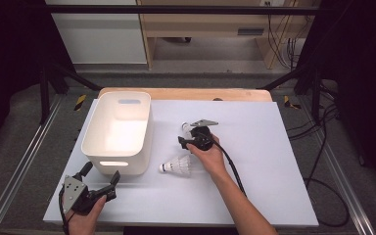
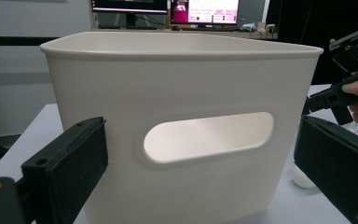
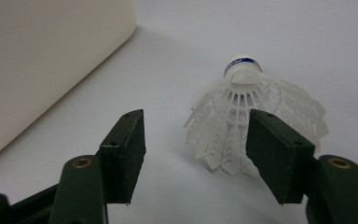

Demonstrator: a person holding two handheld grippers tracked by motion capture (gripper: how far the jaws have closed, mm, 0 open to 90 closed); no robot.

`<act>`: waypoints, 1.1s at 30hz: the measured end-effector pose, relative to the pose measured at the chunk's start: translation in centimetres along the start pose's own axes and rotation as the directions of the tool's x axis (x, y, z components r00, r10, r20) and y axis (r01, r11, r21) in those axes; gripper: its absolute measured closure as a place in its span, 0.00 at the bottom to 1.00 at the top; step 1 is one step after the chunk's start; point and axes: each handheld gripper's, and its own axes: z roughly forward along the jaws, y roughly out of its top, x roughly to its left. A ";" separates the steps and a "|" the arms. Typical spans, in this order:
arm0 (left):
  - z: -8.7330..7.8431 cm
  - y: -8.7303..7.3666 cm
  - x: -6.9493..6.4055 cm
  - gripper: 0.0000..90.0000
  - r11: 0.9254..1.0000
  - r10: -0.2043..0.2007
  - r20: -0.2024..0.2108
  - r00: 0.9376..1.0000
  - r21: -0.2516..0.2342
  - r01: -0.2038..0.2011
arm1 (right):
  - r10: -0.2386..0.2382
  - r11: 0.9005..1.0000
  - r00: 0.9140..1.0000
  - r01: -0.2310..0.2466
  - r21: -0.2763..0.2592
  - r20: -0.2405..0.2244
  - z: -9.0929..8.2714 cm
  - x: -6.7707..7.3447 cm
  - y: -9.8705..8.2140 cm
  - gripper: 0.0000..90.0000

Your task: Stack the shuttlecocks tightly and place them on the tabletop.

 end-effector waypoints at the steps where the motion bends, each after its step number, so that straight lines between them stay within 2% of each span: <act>1: 0.0 0.0 0.0 0.03 1.000 0.000 0.000 1.000 0.000 0.000 | 0.002 1.000 1.000 -0.002 0.001 0.000 0.1 0.0 0.0 0.46; 15: 0.0 0.0 0.0 0.03 1.000 -0.002 0.001 1.000 -0.001 0.002 | 0.012 1.000 0.999 -0.012 0.003 0.037 1.5 0.4 0.5 0.59; 24: 0.0 0.0 0.0 0.03 1.000 -0.002 0.004 1.000 -0.001 0.002 | 0.013 1.000 0.997 -0.013 0.005 0.081 1.7 0.4 0.6 0.79; 33: 0.0 0.0 0.0 0.03 1.000 -0.002 0.004 1.000 -0.002 0.002 | -0.022 1.000 0.996 0.022 0.003 0.083 0.7 0.1 0.6 0.99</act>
